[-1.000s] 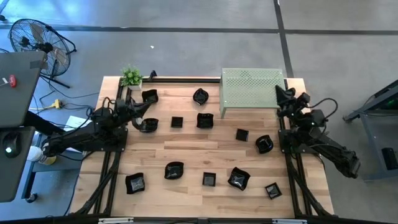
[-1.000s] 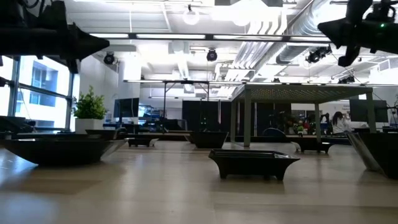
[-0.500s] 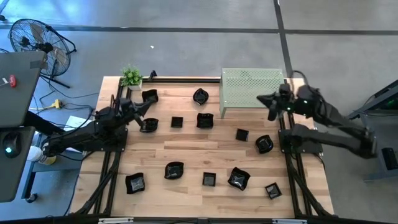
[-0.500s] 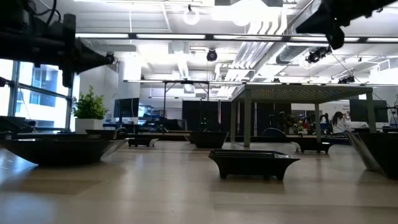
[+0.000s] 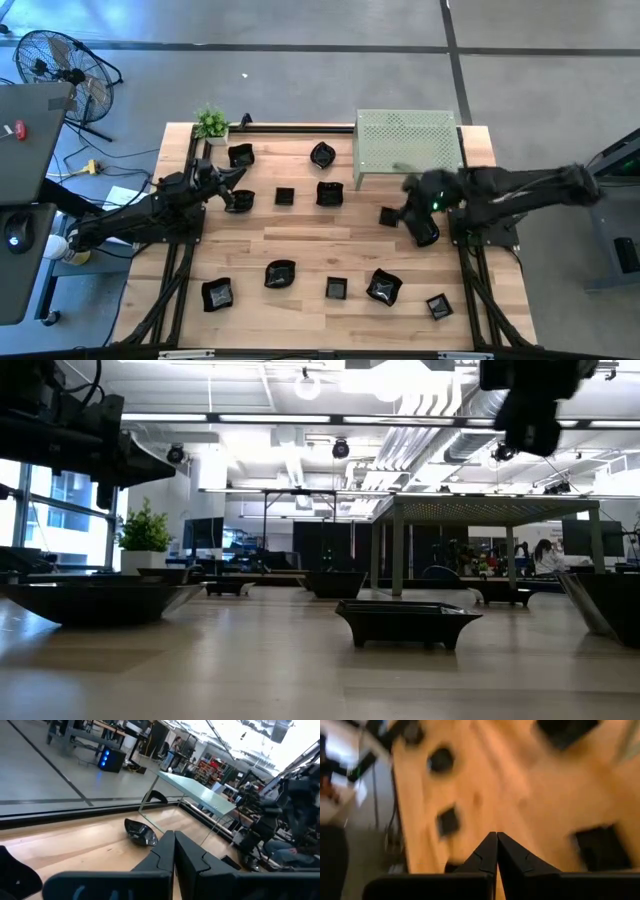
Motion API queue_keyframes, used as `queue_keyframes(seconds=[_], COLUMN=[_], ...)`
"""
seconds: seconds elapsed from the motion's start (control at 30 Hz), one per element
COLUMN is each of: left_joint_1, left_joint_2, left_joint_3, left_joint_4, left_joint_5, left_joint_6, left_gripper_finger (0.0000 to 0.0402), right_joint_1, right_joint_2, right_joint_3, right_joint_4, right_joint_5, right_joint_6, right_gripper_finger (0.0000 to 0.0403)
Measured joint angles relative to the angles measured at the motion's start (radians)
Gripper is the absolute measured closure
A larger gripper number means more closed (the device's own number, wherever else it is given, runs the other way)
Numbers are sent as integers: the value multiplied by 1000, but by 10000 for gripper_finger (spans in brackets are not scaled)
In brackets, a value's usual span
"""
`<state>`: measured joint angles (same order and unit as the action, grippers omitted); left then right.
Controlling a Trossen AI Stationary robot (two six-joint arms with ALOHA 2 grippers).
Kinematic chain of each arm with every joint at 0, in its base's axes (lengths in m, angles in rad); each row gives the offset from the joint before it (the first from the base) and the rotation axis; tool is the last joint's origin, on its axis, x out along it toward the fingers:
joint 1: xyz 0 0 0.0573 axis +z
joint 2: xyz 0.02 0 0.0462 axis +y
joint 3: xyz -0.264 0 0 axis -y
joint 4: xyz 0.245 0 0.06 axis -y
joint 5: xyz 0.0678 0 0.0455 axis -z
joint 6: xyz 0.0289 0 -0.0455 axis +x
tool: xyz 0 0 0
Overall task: Pick & Place Mini shaped plates
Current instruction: Put the distorted square plate on the shelf
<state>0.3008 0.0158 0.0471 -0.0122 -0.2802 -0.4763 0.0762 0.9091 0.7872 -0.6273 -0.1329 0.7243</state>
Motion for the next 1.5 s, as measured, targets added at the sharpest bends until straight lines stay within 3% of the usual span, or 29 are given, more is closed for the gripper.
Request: queue_keyframes(seconds=[0.23,0.4,0.57,1.03,1.23,1.5], left_joint_1=[0,0,0,0,0,0], left_joint_2=[1,2,2,2,2,2], left_joint_3=[2,3,4,3,3,2], left_joint_4=[-12,-20,-33,-39,-39,-40], left_joint_5=[0,0,0,0,-1,-3], left_joint_6=[0,10,26,26,26,26], left_gripper_finger=[401,401,401,401,401,401], right_joint_1=[262,334,371,396,396,395], right_joint_2=[194,333,453,659,653,603], right_joint_3=[0,0,0,0,0,0], right_joint_4=[-11,42,140,238,243,243], right_joint_5=[-6,6,9,59,70,84], right_joint_6=[122,138,91,79,85,122], right_gripper_finger=[344,304,289,336,393,397])
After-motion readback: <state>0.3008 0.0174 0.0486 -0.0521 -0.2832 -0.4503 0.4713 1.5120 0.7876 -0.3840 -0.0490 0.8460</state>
